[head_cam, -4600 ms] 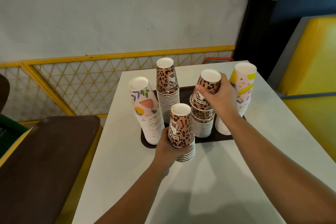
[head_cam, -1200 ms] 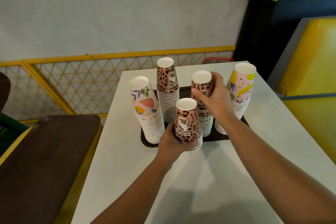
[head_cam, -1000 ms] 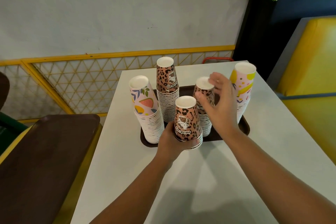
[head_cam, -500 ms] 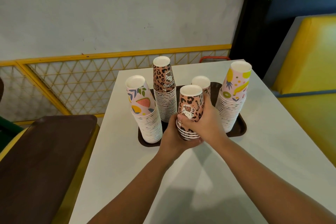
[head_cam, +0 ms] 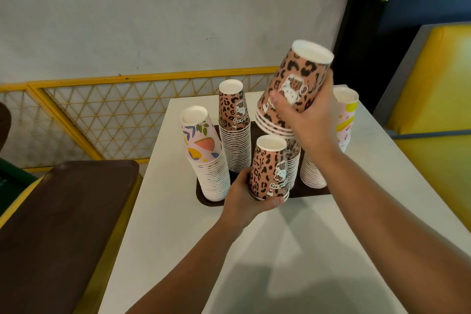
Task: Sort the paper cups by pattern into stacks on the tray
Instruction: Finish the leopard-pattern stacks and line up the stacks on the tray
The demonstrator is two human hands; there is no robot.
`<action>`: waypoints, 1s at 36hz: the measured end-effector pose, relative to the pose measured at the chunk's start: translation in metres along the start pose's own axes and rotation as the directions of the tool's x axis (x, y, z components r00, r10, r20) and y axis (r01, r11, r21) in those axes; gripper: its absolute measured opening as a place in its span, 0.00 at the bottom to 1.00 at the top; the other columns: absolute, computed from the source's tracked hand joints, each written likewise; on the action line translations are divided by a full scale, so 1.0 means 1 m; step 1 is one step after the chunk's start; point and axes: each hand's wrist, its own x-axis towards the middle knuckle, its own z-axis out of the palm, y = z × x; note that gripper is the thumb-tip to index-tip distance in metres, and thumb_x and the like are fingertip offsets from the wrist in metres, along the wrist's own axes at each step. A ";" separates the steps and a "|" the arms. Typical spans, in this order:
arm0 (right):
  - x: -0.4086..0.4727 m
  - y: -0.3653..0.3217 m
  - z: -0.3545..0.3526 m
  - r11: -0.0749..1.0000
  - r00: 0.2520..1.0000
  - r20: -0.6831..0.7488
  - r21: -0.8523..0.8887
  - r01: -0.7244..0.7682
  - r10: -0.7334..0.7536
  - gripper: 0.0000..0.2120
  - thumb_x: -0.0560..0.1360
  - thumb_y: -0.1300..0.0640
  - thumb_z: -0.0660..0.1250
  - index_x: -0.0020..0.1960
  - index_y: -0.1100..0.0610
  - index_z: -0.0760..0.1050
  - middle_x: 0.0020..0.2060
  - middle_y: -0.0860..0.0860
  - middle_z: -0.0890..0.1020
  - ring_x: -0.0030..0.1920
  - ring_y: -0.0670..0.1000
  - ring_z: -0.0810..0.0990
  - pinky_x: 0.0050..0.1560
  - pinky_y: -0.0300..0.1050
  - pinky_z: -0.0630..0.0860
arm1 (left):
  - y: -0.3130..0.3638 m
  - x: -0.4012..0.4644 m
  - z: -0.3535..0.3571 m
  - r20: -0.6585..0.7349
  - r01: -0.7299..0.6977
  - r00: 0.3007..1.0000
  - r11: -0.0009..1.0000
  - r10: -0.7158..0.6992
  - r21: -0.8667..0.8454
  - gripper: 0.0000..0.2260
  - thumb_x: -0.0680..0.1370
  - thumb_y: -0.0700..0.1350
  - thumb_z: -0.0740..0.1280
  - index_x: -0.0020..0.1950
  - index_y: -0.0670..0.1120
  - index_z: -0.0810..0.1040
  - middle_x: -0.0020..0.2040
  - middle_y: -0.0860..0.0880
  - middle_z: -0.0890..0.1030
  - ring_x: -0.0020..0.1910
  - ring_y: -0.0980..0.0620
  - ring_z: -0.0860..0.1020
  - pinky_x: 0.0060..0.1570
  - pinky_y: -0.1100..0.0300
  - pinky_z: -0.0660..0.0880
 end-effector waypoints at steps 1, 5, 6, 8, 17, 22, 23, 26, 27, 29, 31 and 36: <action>0.006 -0.001 0.000 1.000 1.000 -0.023 0.002 0.006 -0.006 0.28 0.66 0.50 0.76 0.58 0.52 0.63 0.47 0.35 0.73 0.47 0.26 0.73 0.46 0.22 0.70 | 0.001 0.000 0.000 0.002 0.002 1.000 1.000 -0.002 0.001 0.45 0.52 0.57 0.79 0.68 0.50 0.71 0.59 0.53 0.81 0.59 0.54 0.79 0.60 0.48 0.78; 0.021 0.006 0.002 1.000 0.999 -0.047 -0.015 -0.014 0.013 0.33 0.67 0.50 0.75 0.64 0.57 0.62 0.51 0.40 0.73 0.48 0.30 0.74 0.48 0.22 0.69 | 0.003 -0.001 -0.001 0.007 0.010 1.000 1.000 -0.010 -0.002 0.45 0.52 0.57 0.79 0.68 0.50 0.71 0.58 0.54 0.81 0.58 0.54 0.79 0.59 0.49 0.78; 0.022 0.011 0.003 0.999 0.999 -0.036 -0.024 -0.026 0.025 0.34 0.67 0.49 0.75 0.64 0.57 0.62 0.52 0.42 0.73 0.50 0.33 0.74 0.48 0.21 0.69 | 0.003 -0.002 -0.002 0.008 0.011 1.000 1.000 -0.011 -0.009 0.45 0.52 0.57 0.79 0.68 0.50 0.71 0.58 0.54 0.81 0.58 0.54 0.79 0.58 0.51 0.79; 0.020 0.022 0.005 0.997 0.999 -0.005 -0.055 -0.049 0.048 0.35 0.66 0.48 0.75 0.65 0.58 0.62 0.54 0.44 0.73 0.53 0.39 0.74 0.48 0.20 0.68 | 0.004 -0.003 -0.003 0.003 0.013 1.000 1.000 -0.013 -0.025 0.45 0.51 0.57 0.78 0.67 0.50 0.71 0.58 0.54 0.81 0.58 0.55 0.79 0.57 0.55 0.79; -0.008 0.053 0.007 0.972 0.980 0.108 -0.185 -0.146 0.168 0.39 0.66 0.48 0.74 0.70 0.55 0.59 0.65 0.50 0.72 0.62 0.43 0.69 0.56 0.34 0.64 | 0.011 -0.006 -0.007 -0.023 -0.009 1.000 0.998 0.007 -0.064 0.42 0.53 0.55 0.79 0.66 0.50 0.72 0.58 0.53 0.82 0.57 0.54 0.80 0.58 0.48 0.79; -0.021 0.043 -0.001 0.989 1.000 0.009 -0.149 -0.010 0.011 0.36 0.69 0.37 0.65 0.69 0.56 0.63 0.65 0.49 0.69 0.66 0.45 0.66 0.64 0.40 0.64 | 0.030 -0.007 -0.009 -0.058 -0.104 0.993 0.991 0.099 -0.089 0.40 0.55 0.55 0.79 0.65 0.50 0.73 0.58 0.54 0.82 0.57 0.55 0.80 0.58 0.50 0.79; -0.024 0.038 -0.004 0.992 0.999 0.027 -0.120 0.034 -0.031 0.34 0.69 0.37 0.64 0.68 0.56 0.63 0.64 0.48 0.69 0.66 0.44 0.66 0.64 0.41 0.65 | 0.035 -0.007 -0.009 -0.068 -0.128 0.990 0.987 0.122 -0.093 0.40 0.55 0.55 0.79 0.65 0.50 0.73 0.58 0.54 0.82 0.57 0.56 0.80 0.58 0.50 0.79; -0.030 0.023 -0.013 0.994 0.980 0.176 -0.045 0.097 -0.088 0.33 0.69 0.40 0.65 0.68 0.55 0.63 0.64 0.47 0.70 0.65 0.41 0.68 0.64 0.43 0.69 | 0.053 -0.004 -0.013 -0.094 -0.206 0.976 0.975 0.198 -0.083 0.38 0.56 0.55 0.79 0.64 0.50 0.73 0.57 0.55 0.82 0.57 0.57 0.80 0.58 0.52 0.79; -0.030 0.019 -0.015 0.996 0.968 0.238 -0.031 0.089 -0.079 0.34 0.69 0.39 0.65 0.68 0.55 0.62 0.65 0.47 0.70 0.66 0.41 0.68 0.63 0.43 0.71 | 0.059 -0.003 -0.014 -0.095 -0.233 0.970 0.970 0.226 -0.075 0.37 0.57 0.54 0.79 0.64 0.50 0.73 0.57 0.55 0.82 0.57 0.57 0.80 0.58 0.53 0.78; -0.028 0.010 -0.016 0.998 0.939 0.341 -0.021 0.053 -0.043 0.38 0.66 0.39 0.68 0.69 0.53 0.60 0.63 0.44 0.72 0.64 0.40 0.70 0.62 0.40 0.72 | 0.070 -0.001 -0.015 -0.093 -0.298 0.952 0.953 0.292 -0.054 0.35 0.58 0.53 0.79 0.64 0.50 0.73 0.56 0.56 0.82 0.57 0.59 0.80 0.58 0.57 0.78; -0.025 0.005 -0.016 0.999 0.918 0.397 -0.034 0.028 -0.013 0.42 0.63 0.39 0.73 0.70 0.52 0.58 0.56 0.35 0.72 0.57 0.29 0.71 0.54 0.25 0.70 | 0.083 0.003 -0.016 -0.099 -0.366 0.927 0.931 0.362 -0.019 0.35 0.60 0.53 0.77 0.65 0.49 0.73 0.57 0.56 0.82 0.57 0.60 0.79 0.59 0.57 0.77; -0.011 0.003 -0.016 0.999 0.947 0.319 -0.045 -0.010 0.023 0.35 0.63 0.50 0.76 0.65 0.53 0.63 0.47 0.32 0.72 0.47 0.23 0.71 0.46 0.19 0.68 | 0.112 0.015 -0.018 -0.098 -0.474 0.872 0.877 0.479 0.077 0.36 0.62 0.49 0.78 0.68 0.48 0.71 0.57 0.57 0.80 0.58 0.59 0.78 0.60 0.58 0.77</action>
